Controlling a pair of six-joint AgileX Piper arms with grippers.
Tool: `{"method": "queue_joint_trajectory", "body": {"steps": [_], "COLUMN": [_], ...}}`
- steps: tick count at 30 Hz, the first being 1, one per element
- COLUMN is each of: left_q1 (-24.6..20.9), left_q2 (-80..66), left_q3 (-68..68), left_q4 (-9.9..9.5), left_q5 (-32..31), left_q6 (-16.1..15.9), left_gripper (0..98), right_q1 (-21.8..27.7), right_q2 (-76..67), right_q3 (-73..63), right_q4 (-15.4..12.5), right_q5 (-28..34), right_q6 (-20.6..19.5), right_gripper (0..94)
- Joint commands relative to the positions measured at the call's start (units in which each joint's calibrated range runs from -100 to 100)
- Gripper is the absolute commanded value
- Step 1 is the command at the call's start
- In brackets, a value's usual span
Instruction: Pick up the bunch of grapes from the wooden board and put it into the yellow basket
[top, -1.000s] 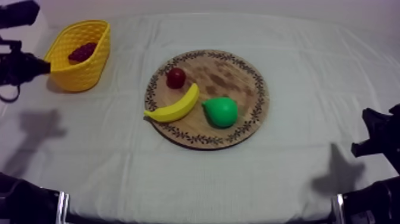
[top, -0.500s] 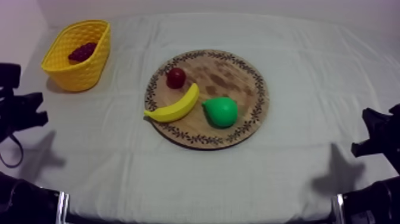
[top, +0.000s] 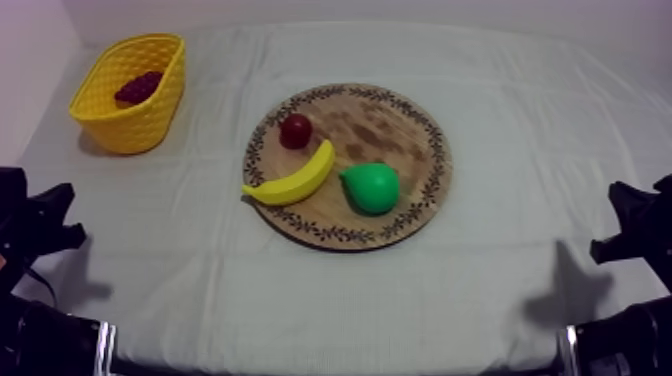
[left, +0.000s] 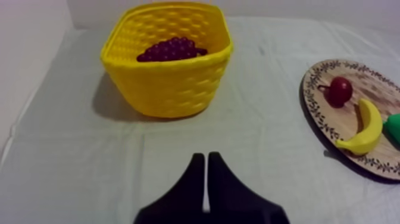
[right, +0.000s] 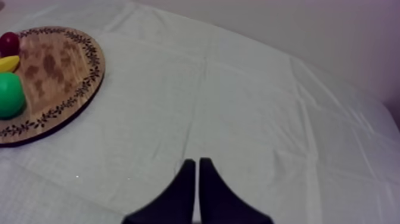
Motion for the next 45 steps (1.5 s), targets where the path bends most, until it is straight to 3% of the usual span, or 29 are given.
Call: {"method": "queue_joint_trajectory", "body": {"steps": [1, 21, 29, 45], "left_q1": [-0.3, 2.1, 1.9, 2.8], "left_q2": [-3.3, -5.9, -5.9, -5.9], "left_q3": [-0.2, -1.0, -0.8, -0.7], "left_q4": [-0.07, -0.25, -0.07, 0.03], "left_q5": [1.5, 4.2, 3.9, 3.5], "left_q6": [0.1, -1.9, 0.4, 1.2], "left_gripper": [0.0, 0.0, 0.0, 0.0], "right_q1": [0.0, -0.1, -0.1, -0.1], "right_q2": [0.0, 0.0, 0.0, 0.0], "right_q3": [0.0, 0.0, 0.0, 0.0], "right_q4": [0.0, 0.0, 0.0, 0.0], "right_q5": [0.0, 0.0, 0.0, 0.0], "right_q6": [0.0, 0.0, 0.0, 0.0], "right_gripper": [0.2, 0.2, 0.2, 0.2]}}
